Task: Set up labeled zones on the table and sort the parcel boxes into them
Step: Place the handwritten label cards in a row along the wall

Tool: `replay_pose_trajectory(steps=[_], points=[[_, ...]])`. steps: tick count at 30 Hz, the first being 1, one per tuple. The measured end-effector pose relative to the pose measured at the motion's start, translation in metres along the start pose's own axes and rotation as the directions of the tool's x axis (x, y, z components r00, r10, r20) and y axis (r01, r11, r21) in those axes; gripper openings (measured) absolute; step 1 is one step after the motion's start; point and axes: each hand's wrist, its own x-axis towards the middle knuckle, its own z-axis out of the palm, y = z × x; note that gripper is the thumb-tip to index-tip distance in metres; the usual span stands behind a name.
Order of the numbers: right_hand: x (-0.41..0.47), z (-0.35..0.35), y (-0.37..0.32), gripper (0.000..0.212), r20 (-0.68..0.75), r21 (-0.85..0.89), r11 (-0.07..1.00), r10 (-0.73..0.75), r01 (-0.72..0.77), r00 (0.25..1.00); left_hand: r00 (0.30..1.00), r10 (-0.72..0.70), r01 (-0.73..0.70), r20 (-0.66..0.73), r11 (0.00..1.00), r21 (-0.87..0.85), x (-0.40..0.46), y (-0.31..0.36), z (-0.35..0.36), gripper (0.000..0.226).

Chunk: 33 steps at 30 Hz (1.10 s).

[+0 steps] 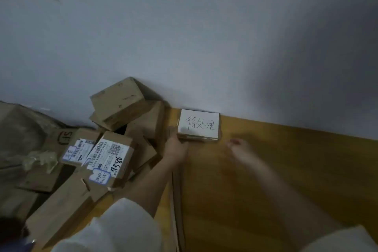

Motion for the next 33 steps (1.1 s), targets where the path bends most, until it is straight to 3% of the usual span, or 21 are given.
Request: replay_pose_trajectory(steps=[5, 11, 16, 22, 27, 29, 33], points=[[0.022, 0.023, -0.014, 0.06, -0.037, 0.103, 0.993, 0.065, -0.061, 0.997, 0.999, -0.024, 0.027, 0.028, 0.996, -0.084, 0.035, 0.008, -0.003, 0.048], [0.043, 0.039, -0.023, 0.062, -0.098, 0.147, 0.983, 0.128, -0.113, 0.987, 0.996, -0.086, 0.085, 0.011, 0.995, 0.056, 0.061, 0.016, -0.003, 0.055], [0.052, 0.046, -0.032, 0.055, -0.087, 0.187, 0.975, 0.137, -0.119, 0.987, 0.992, -0.129, 0.129, -0.009, 0.988, 0.091, 0.071, 0.02, -0.004, 0.06], [0.055, 0.05, -0.033, 0.05, -0.047, 0.206, 0.974, 0.107, -0.095, 0.993, 0.986, -0.159, 0.16, -0.038, 0.987, 0.018, 0.079, 0.021, -0.004, 0.06], [0.049, 0.046, -0.028, 0.038, -0.034, 0.284, 0.956, 0.085, -0.072, 0.996, 0.99, -0.084, 0.089, -0.111, 0.995, 0.043, 0.078, 0.019, -0.003, 0.054], [0.045, 0.043, -0.025, 0.034, -0.044, 0.389, 0.919, 0.089, -0.065, 0.995, 0.991, -0.059, 0.055, -0.117, 0.998, -0.037, 0.075, 0.017, -0.002, 0.051], [0.035, 0.033, -0.019, 0.022, -0.06, 0.52, 0.853, 0.093, -0.049, 0.994, 0.992, -0.106, 0.069, -0.064, 0.902, -0.426, 0.059, 0.018, -0.001, 0.046]])
